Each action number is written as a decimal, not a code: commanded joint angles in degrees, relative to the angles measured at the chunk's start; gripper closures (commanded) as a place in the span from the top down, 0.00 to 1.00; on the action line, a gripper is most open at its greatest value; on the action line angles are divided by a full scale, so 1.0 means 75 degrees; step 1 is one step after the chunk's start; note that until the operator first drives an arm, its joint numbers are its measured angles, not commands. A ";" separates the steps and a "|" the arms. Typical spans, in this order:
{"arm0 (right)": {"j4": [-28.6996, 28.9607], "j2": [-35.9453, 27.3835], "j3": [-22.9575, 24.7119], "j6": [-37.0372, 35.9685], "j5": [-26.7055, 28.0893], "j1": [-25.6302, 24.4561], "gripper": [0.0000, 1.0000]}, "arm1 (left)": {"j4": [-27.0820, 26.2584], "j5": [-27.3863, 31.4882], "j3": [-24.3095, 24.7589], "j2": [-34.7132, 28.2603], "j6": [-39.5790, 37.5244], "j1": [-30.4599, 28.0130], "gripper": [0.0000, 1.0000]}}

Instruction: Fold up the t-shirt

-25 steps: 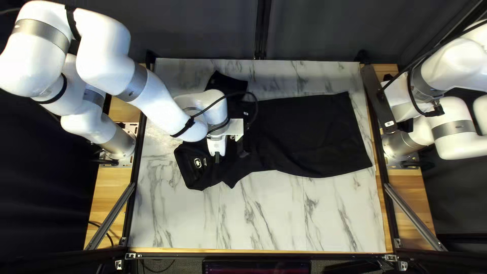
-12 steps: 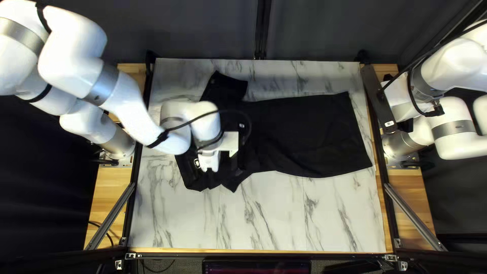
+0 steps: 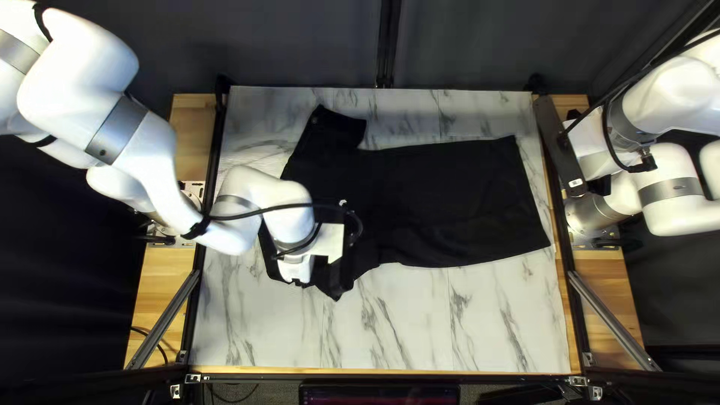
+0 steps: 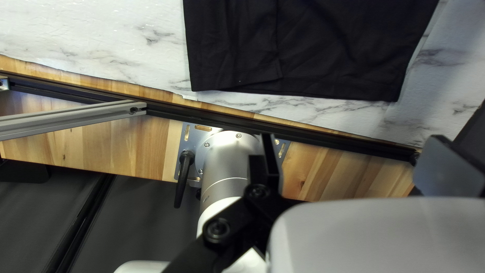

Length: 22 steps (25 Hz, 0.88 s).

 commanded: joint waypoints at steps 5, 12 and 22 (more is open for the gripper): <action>0.0000 0.0000 0.0000 0.0000 0.0000 0.0000 1.00 | 0.0114 0.0132 0.0030 -0.0206 -0.0090 -0.0022 0.00; 0.0000 0.0000 0.0000 0.0000 0.0000 0.0000 1.00 | 0.0233 0.0591 -0.0024 -0.0524 0.0508 0.0880 0.00; 0.0000 0.0000 0.0000 0.0000 0.0000 0.0000 1.00 | 0.0458 0.0985 0.0104 -0.0907 0.1267 0.2350 0.00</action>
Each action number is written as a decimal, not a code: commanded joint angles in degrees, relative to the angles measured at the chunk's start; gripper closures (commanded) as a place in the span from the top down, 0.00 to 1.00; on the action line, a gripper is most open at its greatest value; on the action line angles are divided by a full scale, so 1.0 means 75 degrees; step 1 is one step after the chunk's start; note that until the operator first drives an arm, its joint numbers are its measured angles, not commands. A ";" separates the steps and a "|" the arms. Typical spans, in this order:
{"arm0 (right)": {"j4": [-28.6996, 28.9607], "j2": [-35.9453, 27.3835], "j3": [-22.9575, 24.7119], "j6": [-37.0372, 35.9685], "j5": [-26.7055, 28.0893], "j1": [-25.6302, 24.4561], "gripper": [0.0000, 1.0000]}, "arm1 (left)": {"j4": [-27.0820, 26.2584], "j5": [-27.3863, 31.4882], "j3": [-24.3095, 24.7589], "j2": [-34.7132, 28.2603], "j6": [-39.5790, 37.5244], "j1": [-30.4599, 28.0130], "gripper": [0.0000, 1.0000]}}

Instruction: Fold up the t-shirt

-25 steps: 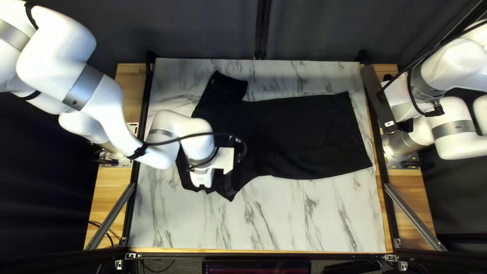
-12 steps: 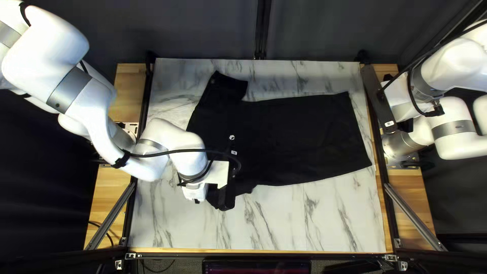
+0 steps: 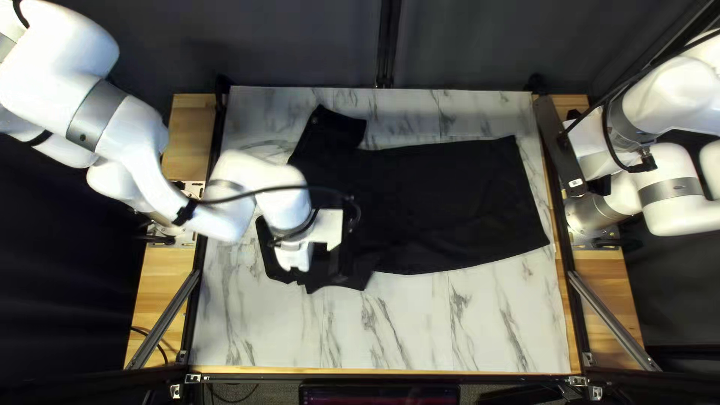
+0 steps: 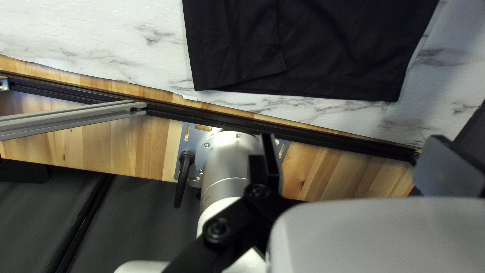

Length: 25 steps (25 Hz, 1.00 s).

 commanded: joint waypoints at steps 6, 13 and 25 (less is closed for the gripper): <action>0.0000 0.0000 0.0000 0.0000 0.0000 0.0000 1.00 | -0.0146 -0.0857 0.0960 -0.0147 0.0741 0.1374 0.01; 0.0000 0.0000 0.0000 0.0000 0.0000 0.0000 1.00 | -0.0677 -0.1504 0.1764 -0.0238 0.0834 0.1291 1.00; 0.0000 0.0000 0.0000 0.0000 0.0000 0.0000 1.00 | 0.0535 -0.1189 0.0958 0.0912 -0.1599 -0.0339 1.00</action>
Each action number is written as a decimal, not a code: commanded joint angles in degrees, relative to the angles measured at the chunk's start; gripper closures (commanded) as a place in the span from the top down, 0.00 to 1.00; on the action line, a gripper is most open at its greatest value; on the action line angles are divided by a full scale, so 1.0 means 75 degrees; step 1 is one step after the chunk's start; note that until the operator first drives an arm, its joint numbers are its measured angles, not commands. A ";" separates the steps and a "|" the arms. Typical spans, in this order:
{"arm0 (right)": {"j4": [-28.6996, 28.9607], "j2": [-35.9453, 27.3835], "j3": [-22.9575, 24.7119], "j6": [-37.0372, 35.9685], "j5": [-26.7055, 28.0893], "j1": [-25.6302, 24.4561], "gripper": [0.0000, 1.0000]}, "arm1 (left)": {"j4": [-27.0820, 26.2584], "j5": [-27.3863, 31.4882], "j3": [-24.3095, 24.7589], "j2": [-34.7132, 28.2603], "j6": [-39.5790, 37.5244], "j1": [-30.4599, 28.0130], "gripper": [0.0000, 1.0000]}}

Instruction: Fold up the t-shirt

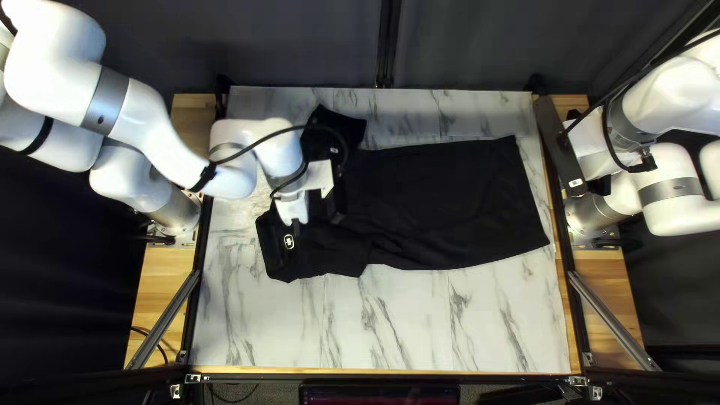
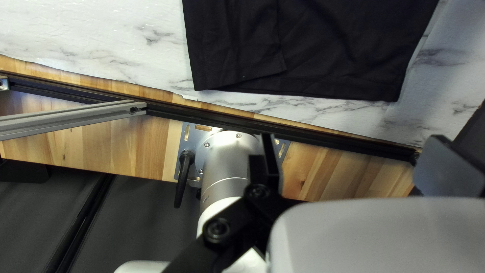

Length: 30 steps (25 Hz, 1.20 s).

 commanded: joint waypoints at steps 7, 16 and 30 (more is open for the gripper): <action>0.0000 0.0000 0.0000 0.0000 0.0000 0.0000 1.00 | 0.2372 0.2161 -0.3135 0.3010 -0.3747 -0.2256 1.00; 0.0000 0.0000 0.0000 0.0000 0.0000 0.0000 1.00 | 0.3169 0.2408 -0.3578 0.3855 -0.3681 -0.2720 1.00; 0.0000 0.0000 0.0000 0.0000 0.0000 0.0000 1.00 | 0.3057 0.1725 -0.3234 0.3913 -0.2729 -0.2572 0.00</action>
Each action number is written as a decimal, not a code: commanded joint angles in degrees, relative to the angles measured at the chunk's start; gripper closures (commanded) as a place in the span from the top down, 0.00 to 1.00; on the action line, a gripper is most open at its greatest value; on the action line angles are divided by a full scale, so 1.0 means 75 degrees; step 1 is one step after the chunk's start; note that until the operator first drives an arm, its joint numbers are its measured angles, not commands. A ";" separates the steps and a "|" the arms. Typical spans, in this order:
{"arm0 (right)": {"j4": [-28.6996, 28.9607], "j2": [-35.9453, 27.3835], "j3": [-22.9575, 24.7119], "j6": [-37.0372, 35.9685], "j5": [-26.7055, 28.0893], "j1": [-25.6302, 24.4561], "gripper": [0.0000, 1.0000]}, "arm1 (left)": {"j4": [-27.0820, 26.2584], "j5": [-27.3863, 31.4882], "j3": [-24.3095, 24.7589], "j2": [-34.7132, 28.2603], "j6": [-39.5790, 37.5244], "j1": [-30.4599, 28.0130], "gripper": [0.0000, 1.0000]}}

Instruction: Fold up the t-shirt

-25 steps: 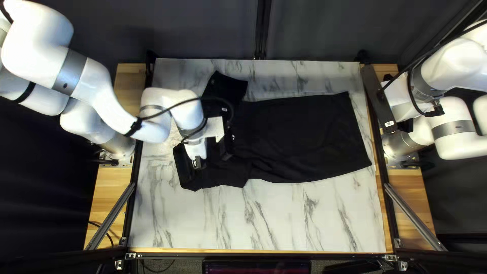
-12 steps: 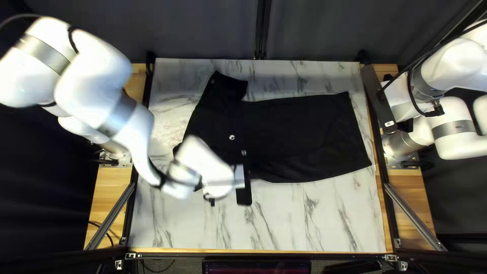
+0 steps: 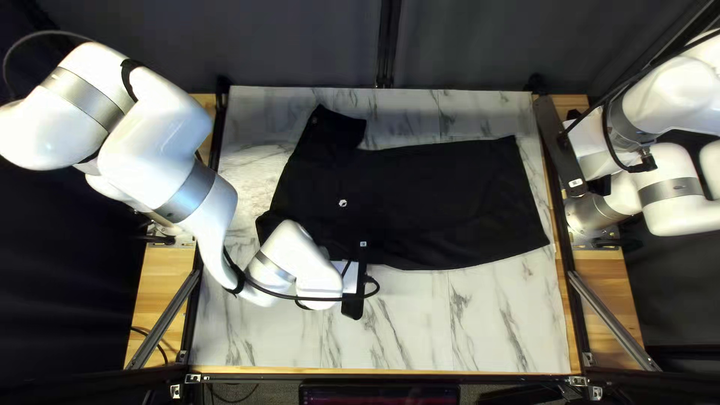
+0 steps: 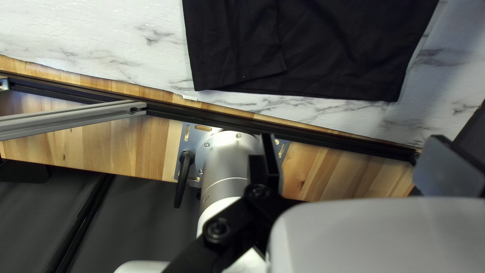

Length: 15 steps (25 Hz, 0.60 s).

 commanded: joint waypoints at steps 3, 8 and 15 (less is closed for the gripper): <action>0.0000 0.0000 0.0000 0.0000 0.0000 0.0000 1.00 | -0.0067 -0.0005 -0.0064 0.0025 0.0204 0.0052 0.00; 0.0000 0.0000 0.0000 0.0000 0.0000 0.0000 1.00 | 0.0009 0.0193 0.0028 -0.0499 0.0313 0.0093 0.00; 0.0000 0.0000 0.0000 0.0000 0.0000 0.0000 1.00 | 0.0284 0.0188 0.0513 -0.1586 0.0905 0.0808 0.00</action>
